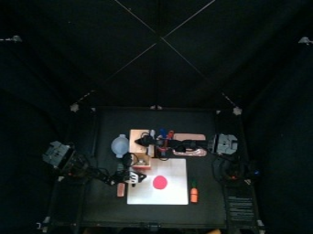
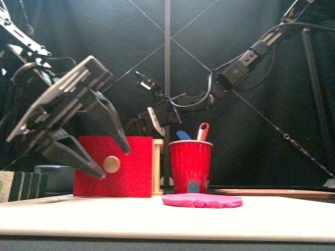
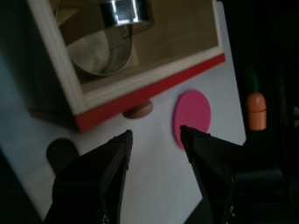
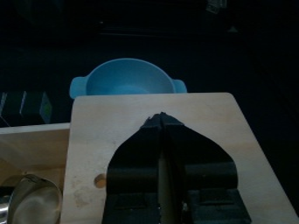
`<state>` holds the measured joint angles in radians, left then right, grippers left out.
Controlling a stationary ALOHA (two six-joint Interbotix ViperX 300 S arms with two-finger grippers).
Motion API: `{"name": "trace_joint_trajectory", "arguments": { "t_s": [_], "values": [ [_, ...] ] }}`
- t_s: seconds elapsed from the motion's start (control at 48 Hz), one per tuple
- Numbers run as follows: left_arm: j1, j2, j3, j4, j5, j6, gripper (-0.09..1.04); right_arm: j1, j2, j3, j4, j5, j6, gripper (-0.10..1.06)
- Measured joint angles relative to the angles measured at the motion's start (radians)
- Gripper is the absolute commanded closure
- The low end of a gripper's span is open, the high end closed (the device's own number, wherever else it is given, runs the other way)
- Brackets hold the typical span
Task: Get the cutter from the drawer then cut the dough then place the extra dough in the bowl
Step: Place the cutter on the board
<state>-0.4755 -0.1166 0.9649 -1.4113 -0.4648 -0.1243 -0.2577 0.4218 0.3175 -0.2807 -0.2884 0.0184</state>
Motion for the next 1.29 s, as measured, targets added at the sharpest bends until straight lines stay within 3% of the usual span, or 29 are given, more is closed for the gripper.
{"name": "trace_joint_trajectory", "arguments": {
  "t_s": [0.146, 0.375, 0.458, 0.812, 0.917, 1.021, 1.125, 1.188, 1.292],
  "values": [
    [-0.005, -0.207, 0.106, 0.163, -0.017, 0.008, 0.13, 0.005, 0.005, -0.014, 0.000, 0.009, 0.000, 0.93],
    [0.123, -0.454, 0.278, 0.647, -0.362, 0.072, 0.13, 0.031, -0.020, -0.037, 0.008, 0.100, 0.000, 0.93],
    [0.196, -0.491, 0.325, 0.759, -0.413, 0.071, 0.13, 0.043, -0.038, -0.038, 0.012, 0.147, -0.002, 0.93],
    [0.419, -0.531, 0.368, 0.890, -0.403, 0.109, 0.13, 0.120, -0.164, -0.026, 0.017, 0.288, -0.005, 0.88],
    [0.463, -0.531, 0.370, 0.916, -0.402, 0.120, 0.13, 0.147, -0.215, -0.025, 0.017, 0.333, -0.006, 0.74],
    [0.511, -0.531, 0.379, 0.956, -0.402, 0.144, 0.13, 0.172, -0.249, -0.025, 0.021, 0.368, -0.003, 0.43],
    [0.554, -0.531, 0.388, 0.997, -0.400, 0.164, 0.13, 0.179, -0.255, -0.025, 0.058, 0.416, 0.002, 0.21],
    [0.565, -0.531, 0.390, 1.026, -0.400, 0.175, 0.13, 0.179, -0.255, -0.032, 0.100, 0.457, 0.000, 0.14],
    [0.569, -0.531, 0.388, 1.085, -0.396, 0.201, 0.13, 0.176, -0.245, -0.060, 0.158, 0.514, -0.002, 0.14]
  ]
}}
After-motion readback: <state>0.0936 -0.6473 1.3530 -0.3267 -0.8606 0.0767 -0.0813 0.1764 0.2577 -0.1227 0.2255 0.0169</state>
